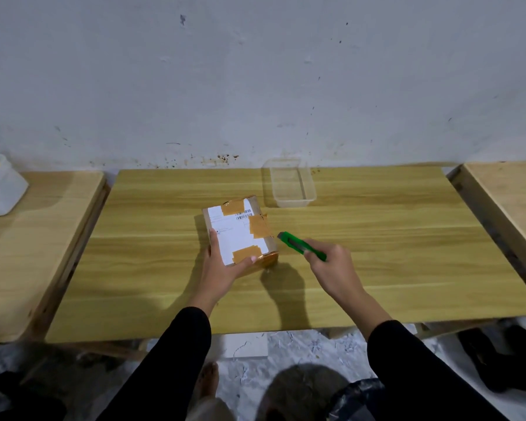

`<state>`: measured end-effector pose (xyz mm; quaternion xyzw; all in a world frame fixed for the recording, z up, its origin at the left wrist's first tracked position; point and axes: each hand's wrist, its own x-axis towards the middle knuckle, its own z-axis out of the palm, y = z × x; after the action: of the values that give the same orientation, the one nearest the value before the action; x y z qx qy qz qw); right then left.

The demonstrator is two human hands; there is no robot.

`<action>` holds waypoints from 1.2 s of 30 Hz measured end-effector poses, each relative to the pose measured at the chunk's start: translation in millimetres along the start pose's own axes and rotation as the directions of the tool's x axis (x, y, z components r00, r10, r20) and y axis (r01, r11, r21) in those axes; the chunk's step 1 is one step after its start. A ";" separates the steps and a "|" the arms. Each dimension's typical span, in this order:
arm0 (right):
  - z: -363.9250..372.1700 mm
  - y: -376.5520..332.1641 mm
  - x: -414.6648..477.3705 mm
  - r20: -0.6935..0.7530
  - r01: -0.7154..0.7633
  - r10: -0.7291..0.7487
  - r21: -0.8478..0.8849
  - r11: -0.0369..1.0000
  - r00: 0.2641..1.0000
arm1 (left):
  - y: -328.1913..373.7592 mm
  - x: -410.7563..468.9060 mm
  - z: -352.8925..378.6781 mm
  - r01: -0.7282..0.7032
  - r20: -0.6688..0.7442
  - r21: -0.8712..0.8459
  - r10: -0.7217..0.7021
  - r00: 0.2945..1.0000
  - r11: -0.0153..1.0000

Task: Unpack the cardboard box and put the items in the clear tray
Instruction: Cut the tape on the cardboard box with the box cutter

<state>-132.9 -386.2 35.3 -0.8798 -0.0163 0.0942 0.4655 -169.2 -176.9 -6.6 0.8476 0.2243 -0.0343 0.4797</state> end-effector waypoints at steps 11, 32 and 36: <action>28.5 -22.1 32.3 -0.020 -0.022 0.023 0.046 0.999 1.000 | -3.6 3.2 1.3 0.005 0.003 -0.004 -0.005 1.000 1.000; 2.3 -1.9 10.5 0.119 0.011 -0.010 -0.009 1.000 0.993 | -5.2 1.3 3.5 0.015 -0.012 -0.034 -0.016 1.000 0.999; -8.6 7.4 4.3 0.089 -0.049 0.042 0.072 0.996 0.995 | -4.9 1.6 3.3 0.008 -0.006 -0.061 -0.008 1.000 0.998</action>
<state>-127.6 -397.0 33.3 -0.8572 -0.0130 0.1438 0.4944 -169.2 -176.9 -12.7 0.8318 0.2299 -0.0268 0.5045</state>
